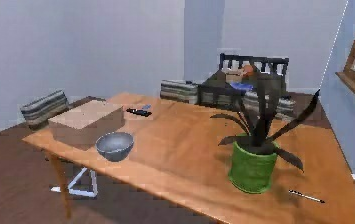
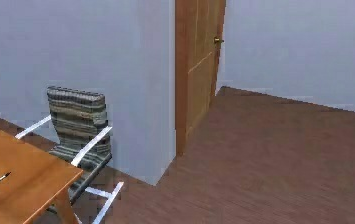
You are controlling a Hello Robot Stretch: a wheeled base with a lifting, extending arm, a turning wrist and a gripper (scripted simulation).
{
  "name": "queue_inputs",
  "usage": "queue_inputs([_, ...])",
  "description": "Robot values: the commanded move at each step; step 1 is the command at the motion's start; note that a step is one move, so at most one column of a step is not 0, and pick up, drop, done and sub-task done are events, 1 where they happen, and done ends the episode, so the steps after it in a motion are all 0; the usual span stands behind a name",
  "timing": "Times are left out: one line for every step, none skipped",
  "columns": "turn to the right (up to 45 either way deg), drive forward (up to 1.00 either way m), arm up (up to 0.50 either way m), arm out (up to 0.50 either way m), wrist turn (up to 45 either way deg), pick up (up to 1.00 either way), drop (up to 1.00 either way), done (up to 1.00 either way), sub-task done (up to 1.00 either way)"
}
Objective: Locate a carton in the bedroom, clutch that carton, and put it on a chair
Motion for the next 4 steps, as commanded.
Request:
queue_inputs([-45.0,0.00,0.00,0.00,0.0,0.00,0.00,0.00,0.00])
queue_inputs([-45.0,0.00,0.00,0.00,0.0,0.00,0.00,0.00,0.00])
queue_inputs([-21.0,0.00,0.00,0.00,0.0,0.00,0.00,0.00,0.00])
queue_inputs([45.0,0.00,0.00,0.00,0.0,0.00,0.00,0.00,0.00])
